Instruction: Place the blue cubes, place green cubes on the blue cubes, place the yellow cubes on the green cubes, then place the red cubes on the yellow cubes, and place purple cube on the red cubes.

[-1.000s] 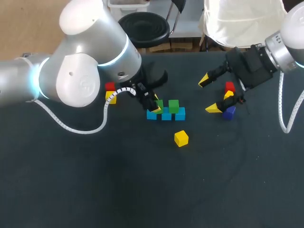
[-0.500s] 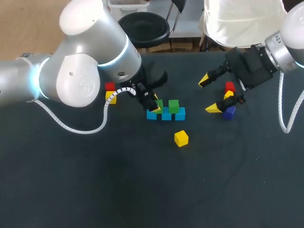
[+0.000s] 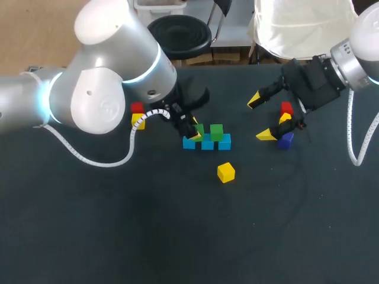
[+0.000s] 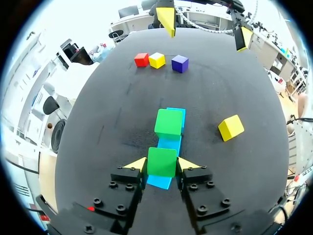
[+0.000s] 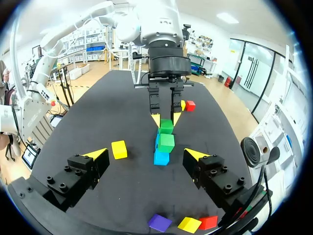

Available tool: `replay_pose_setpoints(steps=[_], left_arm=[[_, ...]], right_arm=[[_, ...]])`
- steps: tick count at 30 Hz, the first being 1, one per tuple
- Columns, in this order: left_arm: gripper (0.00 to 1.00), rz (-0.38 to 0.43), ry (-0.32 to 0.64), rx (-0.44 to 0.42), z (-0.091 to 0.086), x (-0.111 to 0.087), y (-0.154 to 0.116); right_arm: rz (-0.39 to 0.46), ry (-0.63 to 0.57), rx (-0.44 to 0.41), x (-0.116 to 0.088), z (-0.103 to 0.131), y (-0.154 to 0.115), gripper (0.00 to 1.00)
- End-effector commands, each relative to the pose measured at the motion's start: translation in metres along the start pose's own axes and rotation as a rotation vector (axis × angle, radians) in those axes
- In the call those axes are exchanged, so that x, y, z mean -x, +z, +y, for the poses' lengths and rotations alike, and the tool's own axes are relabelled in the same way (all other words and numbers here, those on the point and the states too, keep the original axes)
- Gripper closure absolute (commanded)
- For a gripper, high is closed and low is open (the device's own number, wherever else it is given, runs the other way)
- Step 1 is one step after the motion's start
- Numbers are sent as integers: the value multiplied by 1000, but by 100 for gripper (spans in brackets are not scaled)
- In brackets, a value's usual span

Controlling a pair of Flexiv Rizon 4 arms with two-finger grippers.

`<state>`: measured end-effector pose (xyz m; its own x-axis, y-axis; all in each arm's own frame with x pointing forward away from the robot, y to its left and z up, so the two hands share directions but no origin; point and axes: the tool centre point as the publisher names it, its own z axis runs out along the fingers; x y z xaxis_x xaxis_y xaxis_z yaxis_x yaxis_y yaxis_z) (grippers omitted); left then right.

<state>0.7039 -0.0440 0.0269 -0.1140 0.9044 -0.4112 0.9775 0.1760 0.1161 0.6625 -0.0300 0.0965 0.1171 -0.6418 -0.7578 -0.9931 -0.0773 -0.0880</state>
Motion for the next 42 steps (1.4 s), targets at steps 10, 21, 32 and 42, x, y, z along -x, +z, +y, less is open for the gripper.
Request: replay_pose_setpoints(steps=[10, 21, 32, 42], left_arm=[[0, 0, -7, -5, 1, 0, 1], [0, -54, -12, 6, 8, -6, -19], [0, -43, -5, 74, 16, -37, -52], [0, -45, 4, 10, 25, -73, -58]], right_arm=[[-2, -1, 0, 0, 0, 0, 0], [-2, -1, 0, 0, 0, 0, 0], [-2, -1, 0, 0, 0, 0, 0], [-2, -1, 0, 0, 0, 0, 0]])
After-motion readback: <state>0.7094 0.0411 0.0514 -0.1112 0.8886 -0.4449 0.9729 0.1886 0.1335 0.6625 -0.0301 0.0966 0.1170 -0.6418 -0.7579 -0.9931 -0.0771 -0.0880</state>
